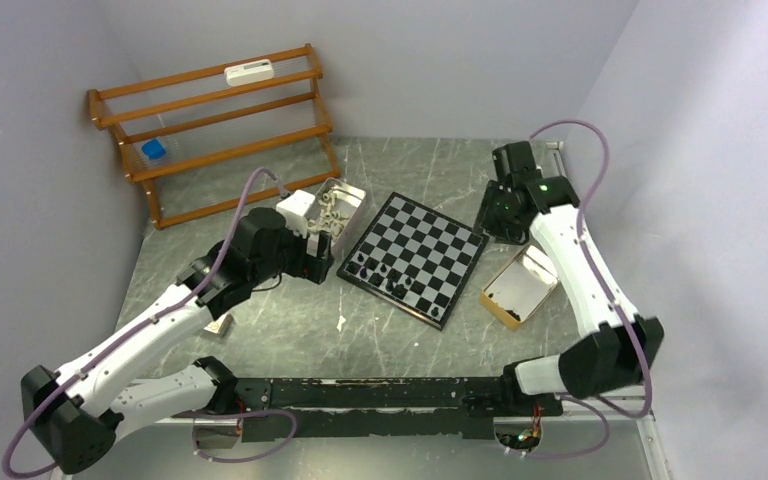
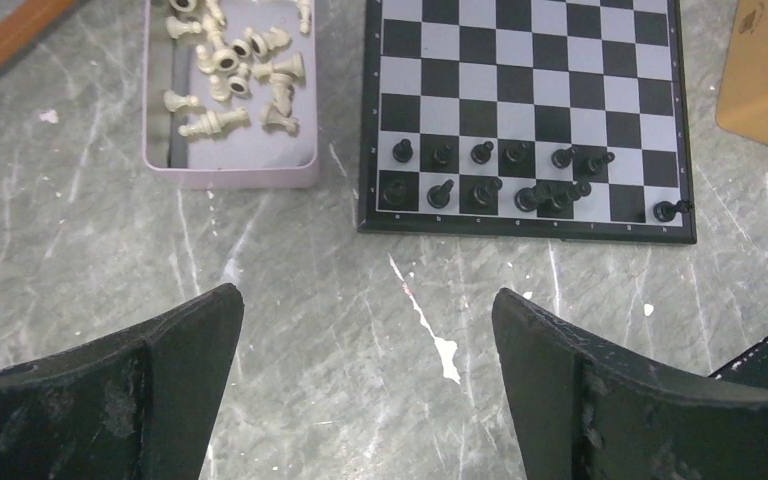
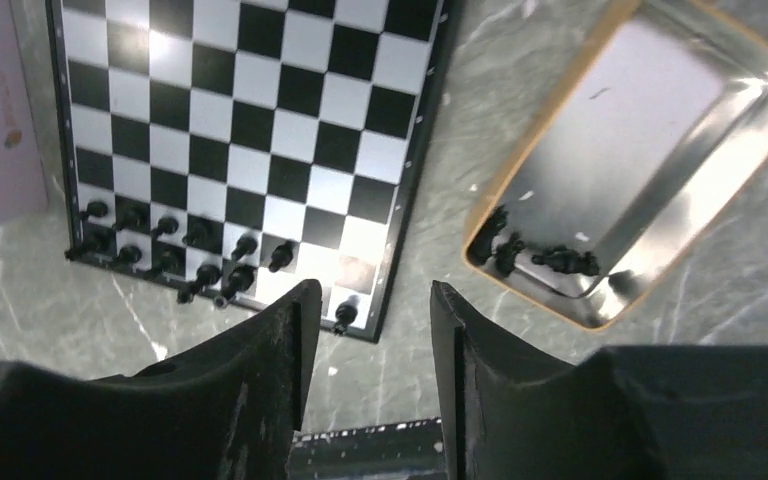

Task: Set up the chess pieces on the board
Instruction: Adjust the storage box at the center of the board.

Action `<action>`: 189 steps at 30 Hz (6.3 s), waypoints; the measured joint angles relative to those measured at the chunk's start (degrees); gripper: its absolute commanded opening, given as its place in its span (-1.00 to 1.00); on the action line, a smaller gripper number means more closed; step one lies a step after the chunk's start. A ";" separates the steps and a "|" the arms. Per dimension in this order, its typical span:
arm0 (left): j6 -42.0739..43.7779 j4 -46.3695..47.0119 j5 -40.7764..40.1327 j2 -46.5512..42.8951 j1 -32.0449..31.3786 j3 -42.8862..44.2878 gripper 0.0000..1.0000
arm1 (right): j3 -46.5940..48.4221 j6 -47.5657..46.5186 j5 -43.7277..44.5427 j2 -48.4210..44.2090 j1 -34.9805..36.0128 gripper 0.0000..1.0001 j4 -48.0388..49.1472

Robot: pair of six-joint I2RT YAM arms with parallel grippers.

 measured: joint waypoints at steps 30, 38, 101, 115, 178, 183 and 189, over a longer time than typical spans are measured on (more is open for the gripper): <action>1.97 2.14 2.29 5.99 -1.31 1.66 0.99 | -33.07 8.33 -3.15 -5.05 -29.16 0.01 17.70; 2.75 2.03 -0.68 5.88 -1.44 1.66 0.99 | -33.14 7.78 -6.67 0.92 -29.97 0.03 20.74; 3.21 1.70 -6.14 0.87 -6.78 1.66 0.99 | -27.12 -111.97 -12.11 -0.72 -11.63 0.30 16.00; 3.41 1.66 -8.26 0.85 -6.80 1.66 0.99 | -26.21 -115.86 -10.60 7.54 -8.94 -0.30 18.97; 3.76 1.22 -9.46 -3.15 -11.13 1.64 0.99 | -29.79 -47.65 -2.25 3.80 -28.63 -1.00 30.93; 3.76 1.22 -9.31 -3.93 -11.34 1.64 0.99 | -29.49 -44.04 -0.66 3.08 -29.11 -1.00 29.38; 3.76 1.22 -9.29 -4.37 -11.34 1.64 0.99 | -28.06 -40.35 0.04 3.10 -29.31 -1.00 28.13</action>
